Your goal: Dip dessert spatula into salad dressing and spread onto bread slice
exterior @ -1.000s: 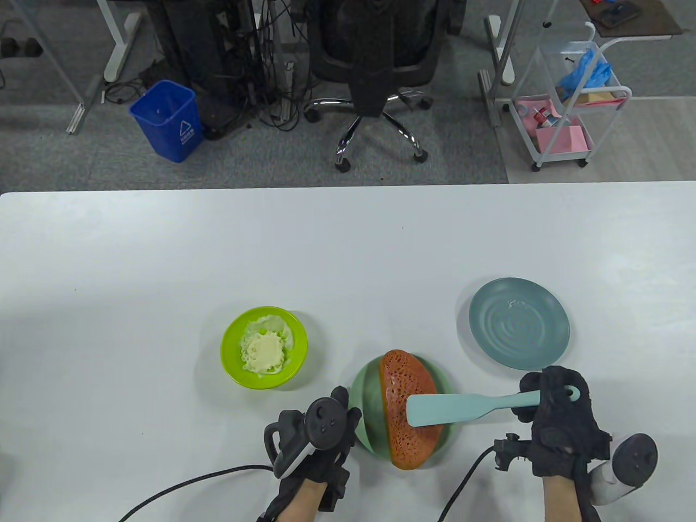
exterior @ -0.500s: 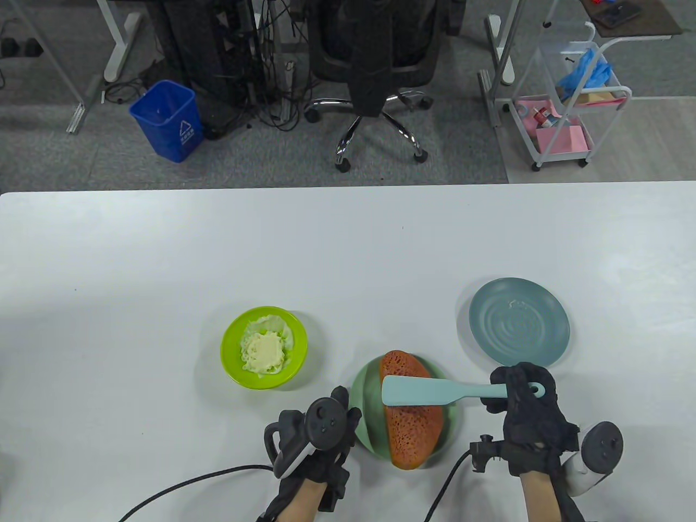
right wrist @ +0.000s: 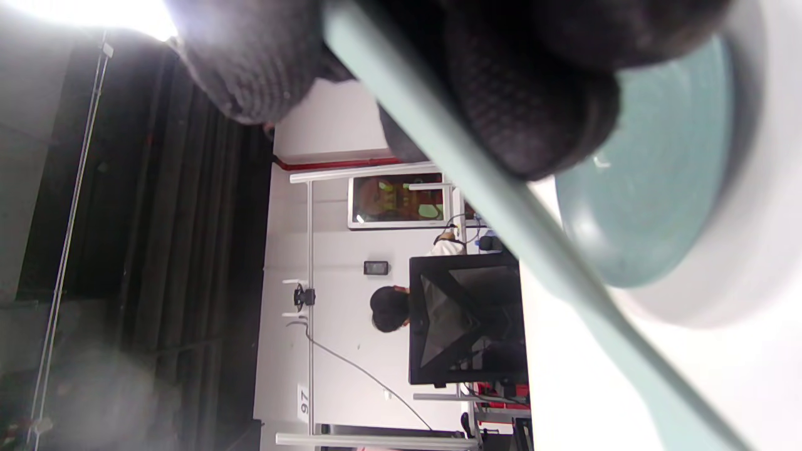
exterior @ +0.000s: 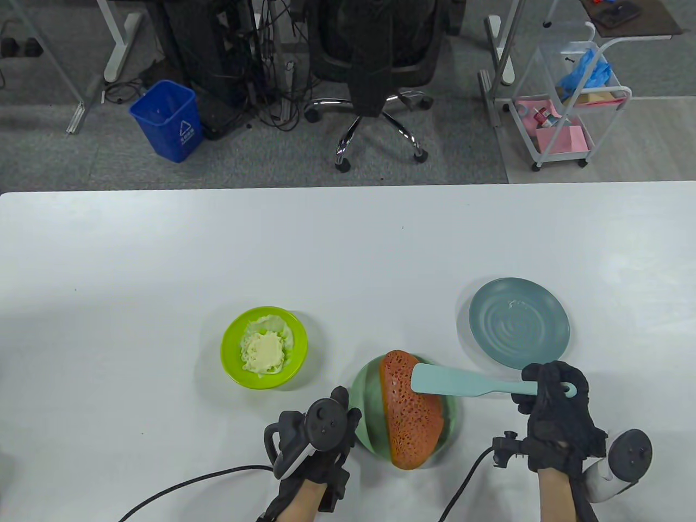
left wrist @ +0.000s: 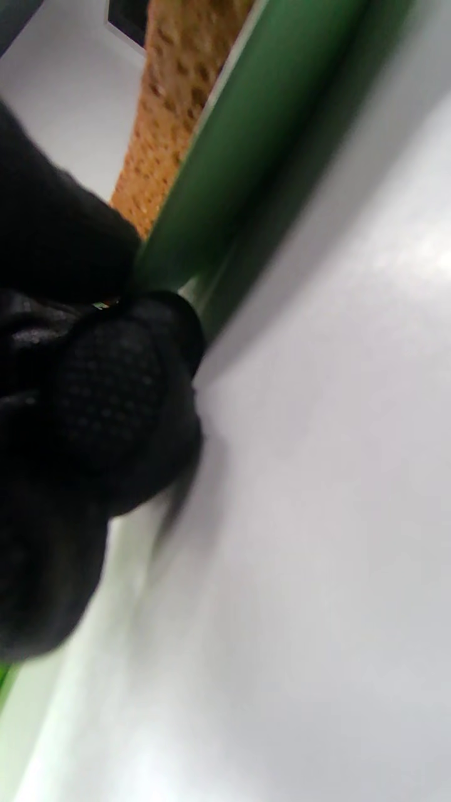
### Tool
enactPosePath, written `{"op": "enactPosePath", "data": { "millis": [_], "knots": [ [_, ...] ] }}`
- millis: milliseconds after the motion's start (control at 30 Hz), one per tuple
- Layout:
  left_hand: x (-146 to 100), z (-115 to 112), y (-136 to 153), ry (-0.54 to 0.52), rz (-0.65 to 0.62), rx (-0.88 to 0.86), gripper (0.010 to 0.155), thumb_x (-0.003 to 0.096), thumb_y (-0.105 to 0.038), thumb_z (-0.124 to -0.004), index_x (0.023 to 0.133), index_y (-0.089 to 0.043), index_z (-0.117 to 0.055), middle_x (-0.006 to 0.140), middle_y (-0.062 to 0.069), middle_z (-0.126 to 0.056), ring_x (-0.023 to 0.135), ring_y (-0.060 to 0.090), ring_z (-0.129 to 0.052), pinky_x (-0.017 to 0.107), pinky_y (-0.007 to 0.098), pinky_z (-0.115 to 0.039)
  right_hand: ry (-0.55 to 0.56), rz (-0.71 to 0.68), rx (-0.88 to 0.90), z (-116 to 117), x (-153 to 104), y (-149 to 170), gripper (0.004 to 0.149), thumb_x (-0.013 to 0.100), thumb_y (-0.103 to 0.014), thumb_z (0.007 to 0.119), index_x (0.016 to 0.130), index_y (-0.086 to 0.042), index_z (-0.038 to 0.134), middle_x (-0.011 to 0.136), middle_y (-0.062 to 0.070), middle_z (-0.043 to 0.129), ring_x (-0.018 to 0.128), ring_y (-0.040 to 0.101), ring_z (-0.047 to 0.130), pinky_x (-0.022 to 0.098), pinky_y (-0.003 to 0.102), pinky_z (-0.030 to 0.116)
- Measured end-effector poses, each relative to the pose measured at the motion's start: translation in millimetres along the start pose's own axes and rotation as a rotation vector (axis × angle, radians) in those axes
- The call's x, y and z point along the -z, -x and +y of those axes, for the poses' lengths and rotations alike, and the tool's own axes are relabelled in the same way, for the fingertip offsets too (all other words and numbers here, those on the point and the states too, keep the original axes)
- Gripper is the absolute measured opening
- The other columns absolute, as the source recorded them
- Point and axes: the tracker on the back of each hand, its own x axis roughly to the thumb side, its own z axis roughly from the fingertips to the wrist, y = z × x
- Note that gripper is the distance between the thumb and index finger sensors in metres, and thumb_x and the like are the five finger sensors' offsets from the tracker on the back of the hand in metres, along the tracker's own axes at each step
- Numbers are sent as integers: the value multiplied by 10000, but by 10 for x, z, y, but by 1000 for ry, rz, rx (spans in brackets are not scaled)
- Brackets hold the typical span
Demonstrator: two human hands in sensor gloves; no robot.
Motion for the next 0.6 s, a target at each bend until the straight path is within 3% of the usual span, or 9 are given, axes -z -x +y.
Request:
{"op": "enactPosePath", "data": {
  "millis": [200,600],
  "knots": [
    [-6,1,2,0,-1,3,568,586,-430,-825,1015,-58,-791,662,28,-1006,347,165,-1067,255,316,-926,31,38,16,-130,46,1,391,589,-414,795,885,-199,657,795,161,808,426,428,927,273,414,797],
    [-97,79,-79,-76,-64,129,581,602,-464,-775,1031,-72,-784,733,73,-993,457,234,-1084,333,373,-933,-12,-14,34,-76,35,-21,384,562,-445,826,846,-212,713,755,143,858,393,408,964,241,393,842]
  ]
}}
